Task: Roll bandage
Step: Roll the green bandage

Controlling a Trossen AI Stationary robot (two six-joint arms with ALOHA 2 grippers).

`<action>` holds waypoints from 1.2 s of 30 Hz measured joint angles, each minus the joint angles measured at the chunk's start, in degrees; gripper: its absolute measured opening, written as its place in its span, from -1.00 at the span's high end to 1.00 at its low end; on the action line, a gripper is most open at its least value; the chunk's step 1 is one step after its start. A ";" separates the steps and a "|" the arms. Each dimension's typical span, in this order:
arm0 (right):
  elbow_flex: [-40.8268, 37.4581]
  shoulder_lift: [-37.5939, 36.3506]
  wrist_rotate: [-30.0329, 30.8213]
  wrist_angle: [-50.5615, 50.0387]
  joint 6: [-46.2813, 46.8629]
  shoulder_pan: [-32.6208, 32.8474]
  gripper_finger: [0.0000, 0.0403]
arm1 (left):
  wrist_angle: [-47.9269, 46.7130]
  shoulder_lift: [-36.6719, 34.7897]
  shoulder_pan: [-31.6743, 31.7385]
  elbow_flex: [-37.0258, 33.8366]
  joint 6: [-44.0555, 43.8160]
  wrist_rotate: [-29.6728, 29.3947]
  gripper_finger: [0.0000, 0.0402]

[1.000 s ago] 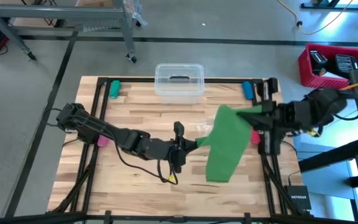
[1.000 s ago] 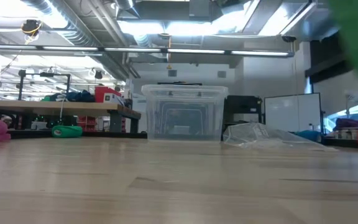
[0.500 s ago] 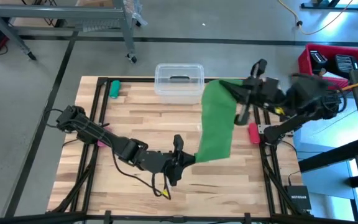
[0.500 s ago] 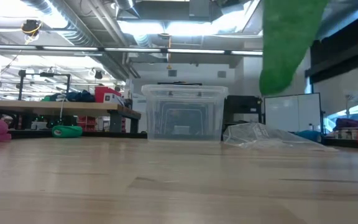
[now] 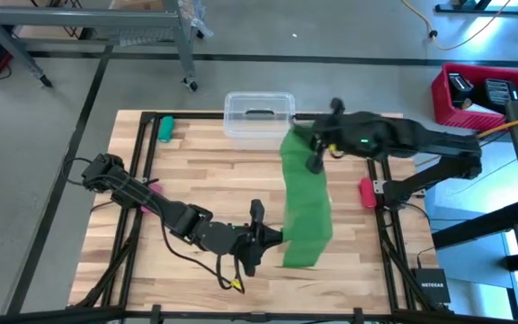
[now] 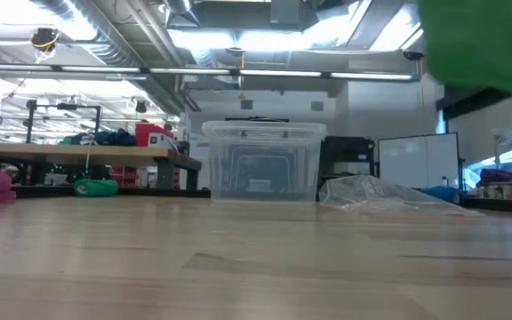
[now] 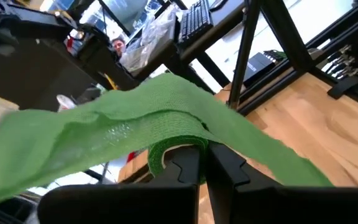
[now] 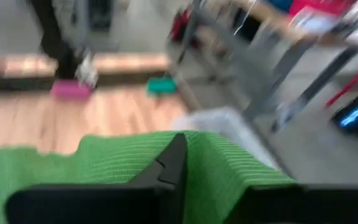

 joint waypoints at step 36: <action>-10.61 0.48 -28.01 -11.60 0.80 -6.23 -0.37 | -20.52 10.60 9.32 0.09 -40.43 5.68 1.00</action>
